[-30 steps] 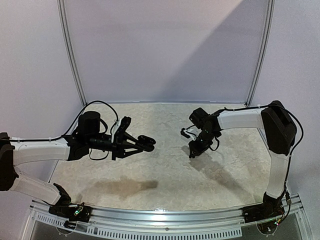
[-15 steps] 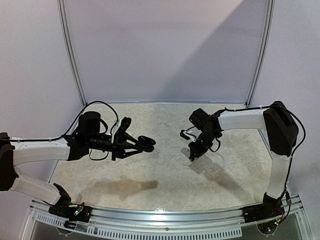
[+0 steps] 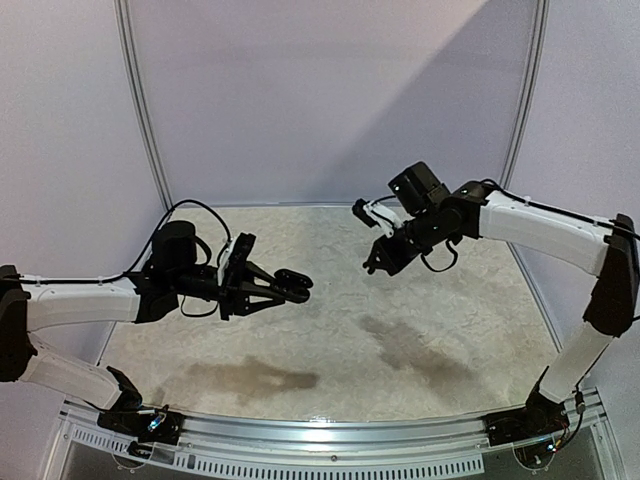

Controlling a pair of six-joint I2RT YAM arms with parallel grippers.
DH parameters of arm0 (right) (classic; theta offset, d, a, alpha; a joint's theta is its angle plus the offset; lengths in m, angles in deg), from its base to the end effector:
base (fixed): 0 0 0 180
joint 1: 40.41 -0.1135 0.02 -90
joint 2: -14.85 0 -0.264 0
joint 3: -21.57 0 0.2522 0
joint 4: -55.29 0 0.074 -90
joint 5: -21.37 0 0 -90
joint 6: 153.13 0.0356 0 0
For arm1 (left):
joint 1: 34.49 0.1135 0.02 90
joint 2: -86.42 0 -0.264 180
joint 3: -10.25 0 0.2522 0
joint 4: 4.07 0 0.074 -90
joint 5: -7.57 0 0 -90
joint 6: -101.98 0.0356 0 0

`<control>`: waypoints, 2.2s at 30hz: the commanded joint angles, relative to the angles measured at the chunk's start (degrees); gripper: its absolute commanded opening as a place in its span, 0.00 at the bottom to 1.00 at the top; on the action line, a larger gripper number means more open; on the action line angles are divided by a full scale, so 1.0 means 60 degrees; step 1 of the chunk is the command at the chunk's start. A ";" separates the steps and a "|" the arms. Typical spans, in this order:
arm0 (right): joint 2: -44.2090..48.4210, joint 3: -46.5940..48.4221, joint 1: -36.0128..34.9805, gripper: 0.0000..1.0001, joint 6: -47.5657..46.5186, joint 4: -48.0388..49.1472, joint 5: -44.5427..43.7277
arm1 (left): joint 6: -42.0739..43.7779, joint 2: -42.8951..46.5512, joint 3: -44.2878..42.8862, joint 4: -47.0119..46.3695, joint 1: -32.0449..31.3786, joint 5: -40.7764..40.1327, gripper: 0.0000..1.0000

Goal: Insert the wireless bluetooth earbuds into the charging case

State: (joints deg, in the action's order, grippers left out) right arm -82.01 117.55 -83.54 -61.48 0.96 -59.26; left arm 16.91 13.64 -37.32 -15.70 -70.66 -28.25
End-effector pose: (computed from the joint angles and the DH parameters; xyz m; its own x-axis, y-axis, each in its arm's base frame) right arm 0.2631 0.2544 0.2821 -0.6205 -0.5423 -0.5665 -0.7248 0.6725 0.1501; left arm 0.1946 -0.1781 0.2360 -0.1045 0.1387 -0.9848 0.9943 -0.0047 -0.1062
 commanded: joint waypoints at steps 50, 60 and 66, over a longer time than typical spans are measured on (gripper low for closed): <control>-0.1264 0.3243 -0.4627 0.00 -0.2886 0.0152 -0.3009 | 0.1006 0.0111 -0.0058 -0.0216 -0.0199 0.0387 0.00; -0.1378 0.3384 -0.4616 0.20 -0.2825 0.0057 -0.3152 | 0.0962 0.0130 -0.0017 -0.0244 -0.0199 0.0396 0.00; -0.1128 0.3600 -0.4617 0.24 -0.2795 0.0020 -0.3187 | 0.0607 0.0115 -0.0010 -0.0119 -0.0199 0.0191 0.00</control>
State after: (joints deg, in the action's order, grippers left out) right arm -88.81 136.98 -111.28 -78.50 1.92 -76.31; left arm 22.31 13.64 -37.32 -16.24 -70.88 -27.40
